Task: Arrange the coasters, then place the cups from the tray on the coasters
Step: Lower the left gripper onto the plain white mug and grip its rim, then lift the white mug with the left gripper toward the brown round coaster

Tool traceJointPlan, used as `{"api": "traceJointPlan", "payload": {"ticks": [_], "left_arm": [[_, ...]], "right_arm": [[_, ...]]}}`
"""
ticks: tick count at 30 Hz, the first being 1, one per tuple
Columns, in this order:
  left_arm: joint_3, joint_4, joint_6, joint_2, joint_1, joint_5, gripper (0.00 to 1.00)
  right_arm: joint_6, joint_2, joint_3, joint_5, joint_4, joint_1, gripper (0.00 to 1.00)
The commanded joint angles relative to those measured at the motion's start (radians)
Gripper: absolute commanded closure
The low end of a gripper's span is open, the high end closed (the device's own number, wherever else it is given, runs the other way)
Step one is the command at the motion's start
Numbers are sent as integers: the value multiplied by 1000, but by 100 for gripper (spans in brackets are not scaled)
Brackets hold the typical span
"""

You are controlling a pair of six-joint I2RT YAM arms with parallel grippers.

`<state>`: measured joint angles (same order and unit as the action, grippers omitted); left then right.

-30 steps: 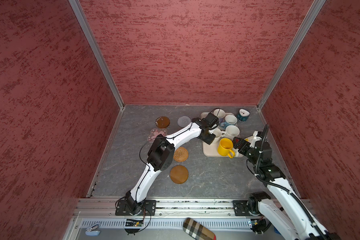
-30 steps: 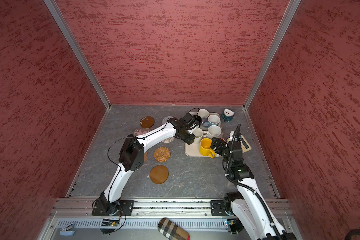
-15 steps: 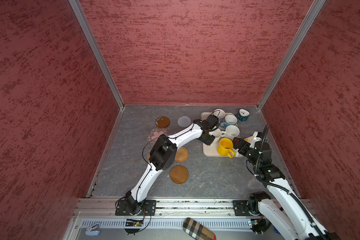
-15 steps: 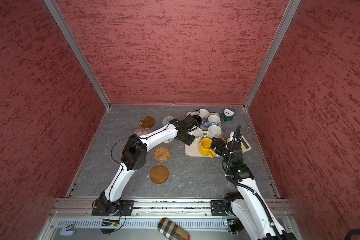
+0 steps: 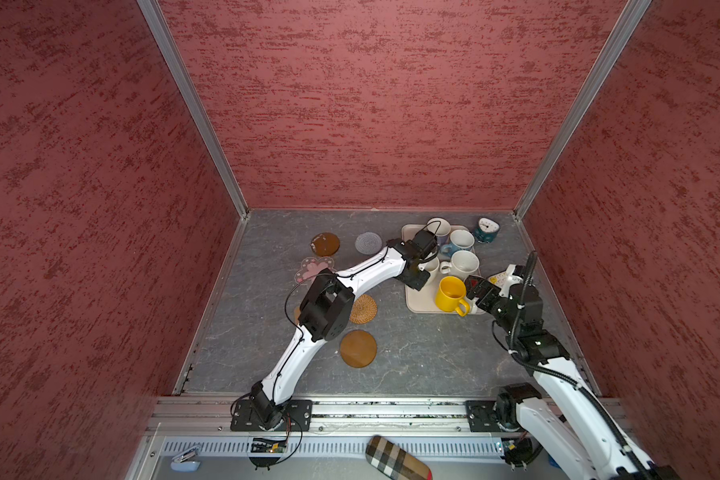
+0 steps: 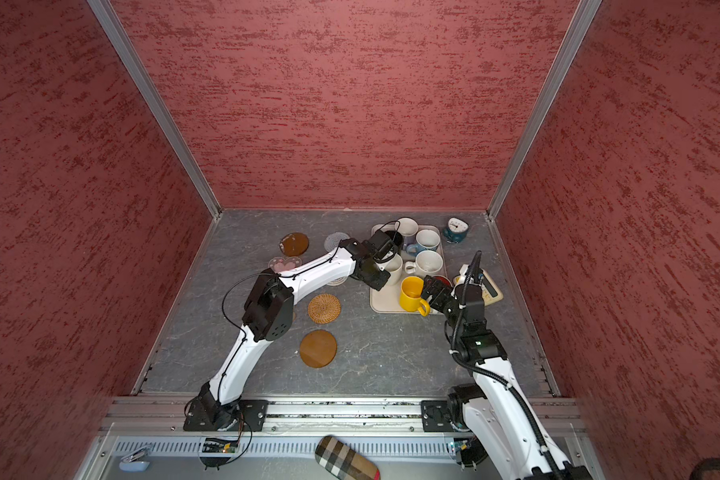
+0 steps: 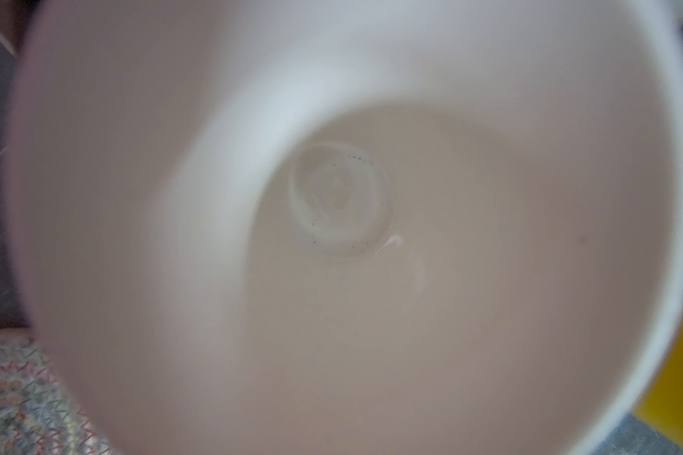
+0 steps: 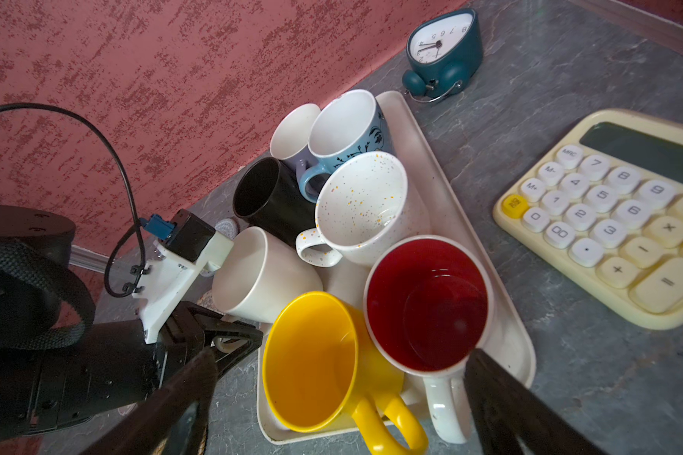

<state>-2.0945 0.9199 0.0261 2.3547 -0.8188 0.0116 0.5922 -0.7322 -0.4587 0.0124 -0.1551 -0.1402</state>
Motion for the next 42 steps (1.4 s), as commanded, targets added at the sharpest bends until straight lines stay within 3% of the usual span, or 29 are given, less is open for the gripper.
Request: {"api": "traceJointPlan", "payload": {"ticks": [1, 12, 25, 32, 42], "left_arm": [[-15, 10, -2, -5, -6, -29, 100], [75, -7, -5, -144, -17, -65, 100], [338, -76, 35, -427, 27, -50, 100], [526, -90, 86, -595, 136, -46, 100], [657, -93, 129, -743, 377, -56, 100]], "right_arm": [[6, 16, 8, 6, 30, 4, 1], [-44, 65, 0, -33, 24, 5, 1], [-13, 113, -27, -129, -37, 3, 1], [12, 100, -24, -206, 16, -6, 1], [-34, -145, -94, -266, 174, -107, 1]]}}
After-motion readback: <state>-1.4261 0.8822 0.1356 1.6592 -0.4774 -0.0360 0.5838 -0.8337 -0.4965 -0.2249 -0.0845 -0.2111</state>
